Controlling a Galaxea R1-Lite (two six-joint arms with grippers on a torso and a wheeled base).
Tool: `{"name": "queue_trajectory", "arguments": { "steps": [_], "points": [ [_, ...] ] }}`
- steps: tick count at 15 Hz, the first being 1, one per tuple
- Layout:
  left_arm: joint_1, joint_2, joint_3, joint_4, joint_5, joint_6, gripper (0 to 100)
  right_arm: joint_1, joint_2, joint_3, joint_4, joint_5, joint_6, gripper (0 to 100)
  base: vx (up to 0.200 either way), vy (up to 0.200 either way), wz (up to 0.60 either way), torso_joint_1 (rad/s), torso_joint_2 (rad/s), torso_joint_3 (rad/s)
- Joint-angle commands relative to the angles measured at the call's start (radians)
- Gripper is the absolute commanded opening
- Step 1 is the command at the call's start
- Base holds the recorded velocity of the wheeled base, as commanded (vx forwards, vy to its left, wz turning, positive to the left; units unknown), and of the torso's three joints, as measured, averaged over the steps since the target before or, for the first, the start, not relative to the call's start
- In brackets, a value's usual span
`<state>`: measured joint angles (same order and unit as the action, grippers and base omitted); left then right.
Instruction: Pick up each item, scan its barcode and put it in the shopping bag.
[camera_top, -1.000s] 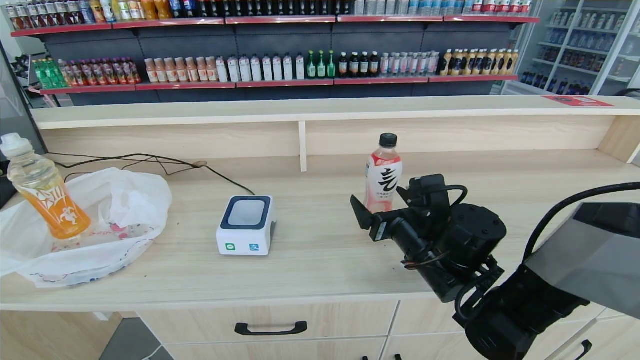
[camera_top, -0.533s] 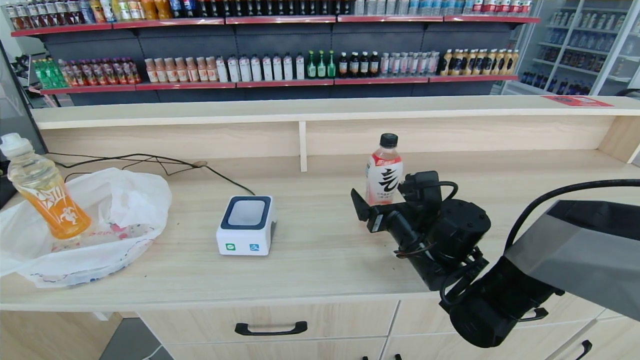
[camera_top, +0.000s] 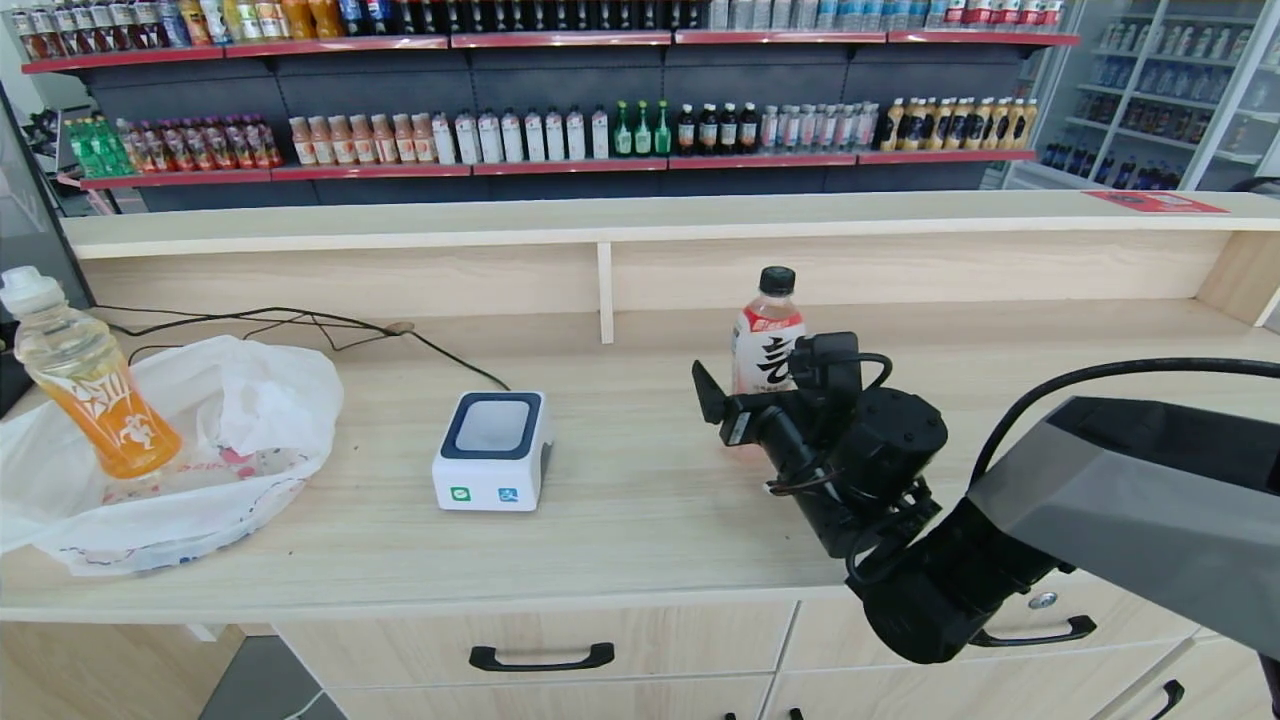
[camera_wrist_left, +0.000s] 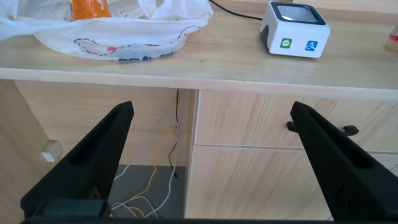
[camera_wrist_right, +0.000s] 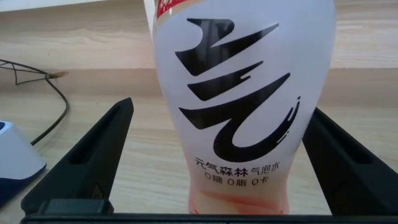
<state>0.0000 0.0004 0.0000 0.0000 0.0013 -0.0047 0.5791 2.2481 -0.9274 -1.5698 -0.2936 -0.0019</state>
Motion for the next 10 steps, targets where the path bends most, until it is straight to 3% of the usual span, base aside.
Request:
{"name": "queue_trajectory", "arguments": {
  "steps": [1,10],
  "points": [
    [0.000,0.000,0.000,0.000,0.000,-0.001,100,-0.001,0.019,-0.030,-0.001,0.001,-0.001,100,0.000,0.000,0.00,0.000,0.00,0.000],
    [0.000,0.000,0.000,0.000,0.000,-0.001,100,0.001,0.034,-0.036,-0.001,0.001,0.007,100,0.000,0.000,0.00,0.000,0.00,0.000]
  ]
}}
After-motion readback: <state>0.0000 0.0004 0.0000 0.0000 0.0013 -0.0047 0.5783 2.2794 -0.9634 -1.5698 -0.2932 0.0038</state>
